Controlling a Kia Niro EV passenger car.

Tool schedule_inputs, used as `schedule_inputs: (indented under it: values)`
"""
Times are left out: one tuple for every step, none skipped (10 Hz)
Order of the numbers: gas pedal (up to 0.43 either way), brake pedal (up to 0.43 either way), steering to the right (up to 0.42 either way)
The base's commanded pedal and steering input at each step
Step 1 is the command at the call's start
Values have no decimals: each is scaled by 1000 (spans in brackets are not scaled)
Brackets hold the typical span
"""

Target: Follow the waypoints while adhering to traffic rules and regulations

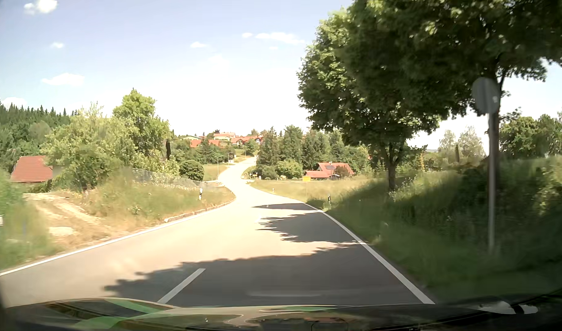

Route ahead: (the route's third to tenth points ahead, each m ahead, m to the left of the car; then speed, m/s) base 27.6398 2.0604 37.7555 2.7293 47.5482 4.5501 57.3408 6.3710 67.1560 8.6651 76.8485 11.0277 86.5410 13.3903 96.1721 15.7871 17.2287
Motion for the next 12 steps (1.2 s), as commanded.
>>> schedule_inputs:
  values:
    - [110,0,-18]
    - [110,0,-18]
    - [118,0,-19]
    - [118,0,-19]
    - [130,0,-19]
    - [130,0,-18]
    - [138,0,-19]
    - [118,0,-19]
    - [0,0,-19]
    - [0,0,-19]
    - [0,0,-19]
    - [0,0,-19]
